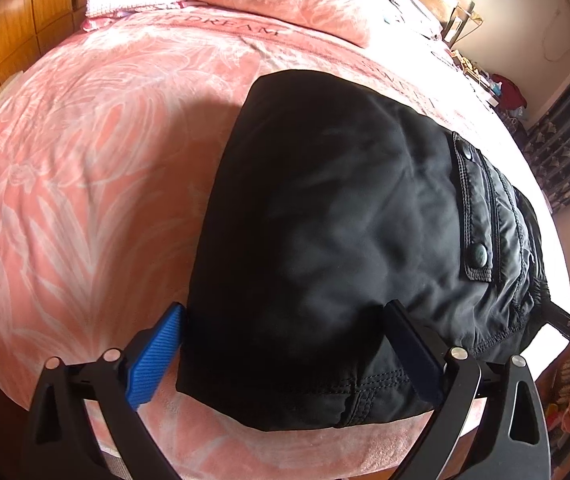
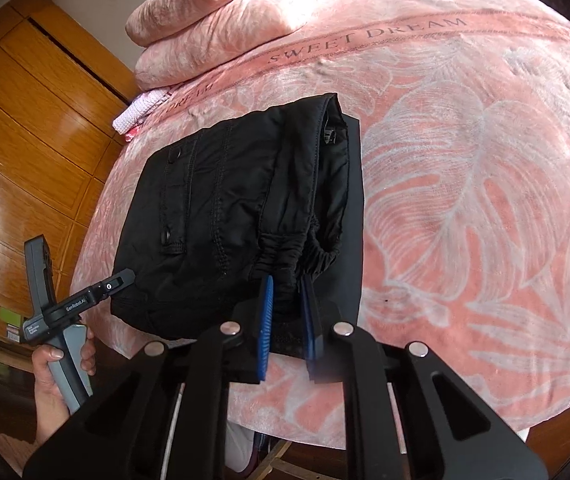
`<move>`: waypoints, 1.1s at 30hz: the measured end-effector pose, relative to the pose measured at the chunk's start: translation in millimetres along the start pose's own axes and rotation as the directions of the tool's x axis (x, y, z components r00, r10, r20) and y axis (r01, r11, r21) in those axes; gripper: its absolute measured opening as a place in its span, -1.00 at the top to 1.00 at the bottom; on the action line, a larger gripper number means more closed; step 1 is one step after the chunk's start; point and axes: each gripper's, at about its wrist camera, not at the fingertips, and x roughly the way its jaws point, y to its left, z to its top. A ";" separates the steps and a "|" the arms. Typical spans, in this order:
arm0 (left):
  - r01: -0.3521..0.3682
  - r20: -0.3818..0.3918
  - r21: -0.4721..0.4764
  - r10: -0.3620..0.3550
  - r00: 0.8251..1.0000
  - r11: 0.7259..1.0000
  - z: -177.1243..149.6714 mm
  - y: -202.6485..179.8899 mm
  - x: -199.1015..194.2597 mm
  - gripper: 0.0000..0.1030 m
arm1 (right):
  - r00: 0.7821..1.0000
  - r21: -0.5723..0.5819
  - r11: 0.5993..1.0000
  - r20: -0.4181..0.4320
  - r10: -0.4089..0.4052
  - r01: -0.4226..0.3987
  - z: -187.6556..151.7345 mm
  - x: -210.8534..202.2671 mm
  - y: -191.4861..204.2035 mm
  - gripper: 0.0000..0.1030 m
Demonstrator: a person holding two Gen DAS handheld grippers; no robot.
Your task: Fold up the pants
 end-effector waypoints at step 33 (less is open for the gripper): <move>0.147 -0.074 0.115 -0.139 0.988 0.983 28.5 4.2 -3.5 -0.92 | 0.998 -0.016 0.999 0.033 0.049 -0.048 24.2 10.2 -18.5 -0.29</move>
